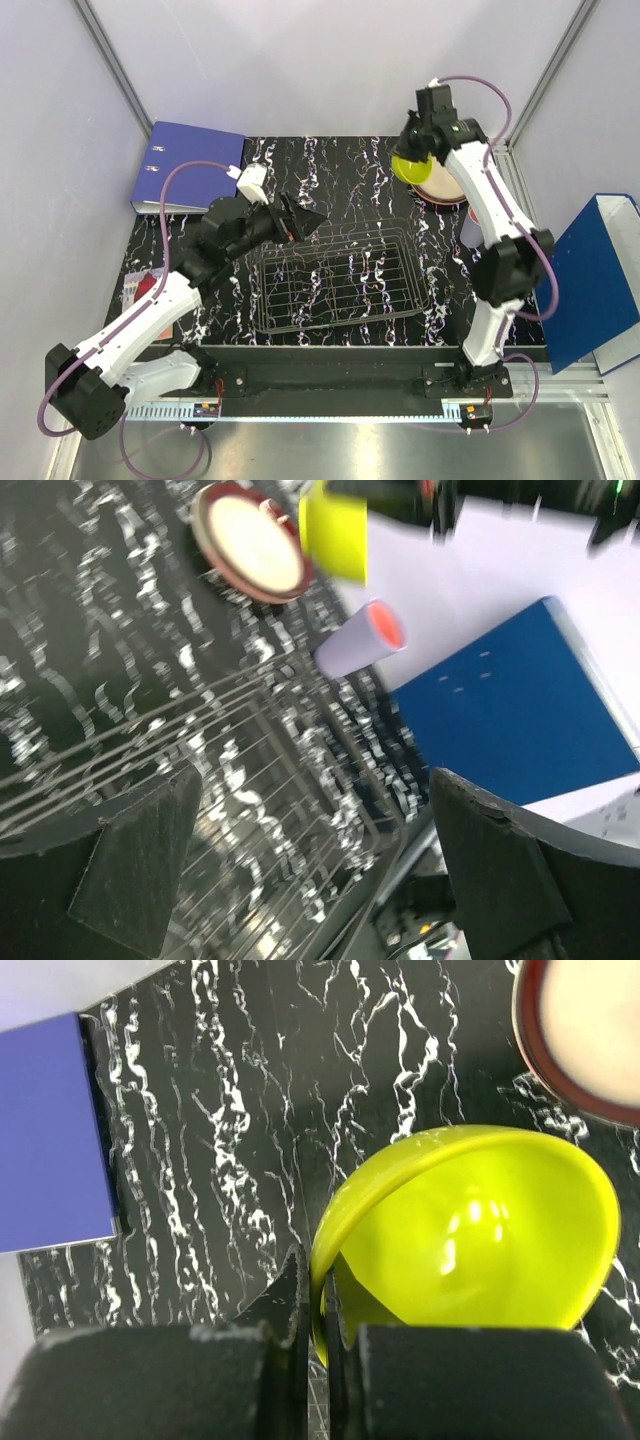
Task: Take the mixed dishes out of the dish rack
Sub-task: Place the bowl at the center of the board.
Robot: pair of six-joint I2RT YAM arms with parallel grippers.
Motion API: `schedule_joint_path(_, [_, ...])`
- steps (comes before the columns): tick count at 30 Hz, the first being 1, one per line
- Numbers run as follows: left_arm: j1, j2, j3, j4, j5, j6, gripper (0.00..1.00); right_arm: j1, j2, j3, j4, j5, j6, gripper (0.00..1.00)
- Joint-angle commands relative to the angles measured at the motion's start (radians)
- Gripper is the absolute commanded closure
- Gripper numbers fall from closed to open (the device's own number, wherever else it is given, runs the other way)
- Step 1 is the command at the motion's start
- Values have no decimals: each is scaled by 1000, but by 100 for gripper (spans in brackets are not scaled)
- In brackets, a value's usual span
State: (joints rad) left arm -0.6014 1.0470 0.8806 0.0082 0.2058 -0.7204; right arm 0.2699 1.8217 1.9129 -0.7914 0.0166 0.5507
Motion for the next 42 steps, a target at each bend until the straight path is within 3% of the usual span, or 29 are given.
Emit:
schedule_joint_path(1, [-1, -42, -37, -40, -54, 53, 1, 28, 158, 305, -95, 63, -31, 100])
schedule_joint_path(6, [-1, -24, -52, -48, -54, 53, 1, 57, 523, 778, -351, 86, -43, 100])
schedule_joint_path(7, [-1, -24, -54, -51, -52, 56, 1, 63, 557, 805, -365, 86, -41, 100])
schedule_joint_path(14, [-1, -8, -60, -85, -89, 73, 1, 69, 662, 723, -355, 128, -31, 100])
schedule_joint_path(30, [-12, 8, -92, -80, -92, 56, 1, 117, 680, 472, -266, 160, -60, 100])
schedule_joint_path(33, [-14, 2, -94, -82, -95, 59, 1, 123, 665, 477, -261, 164, -57, 80])
schedule_joint_path(34, [-14, -1, -94, -83, -94, 59, 1, 124, 647, 479, -262, 166, -57, 66])
schedule_joint_path(37, [-15, -10, -92, -89, -97, 65, 1, 127, 592, 482, -259, 181, -46, 48])
schedule_joint_path(42, [-20, -38, -95, -99, -109, 73, 1, 127, 475, 517, -276, 148, -25, 39])
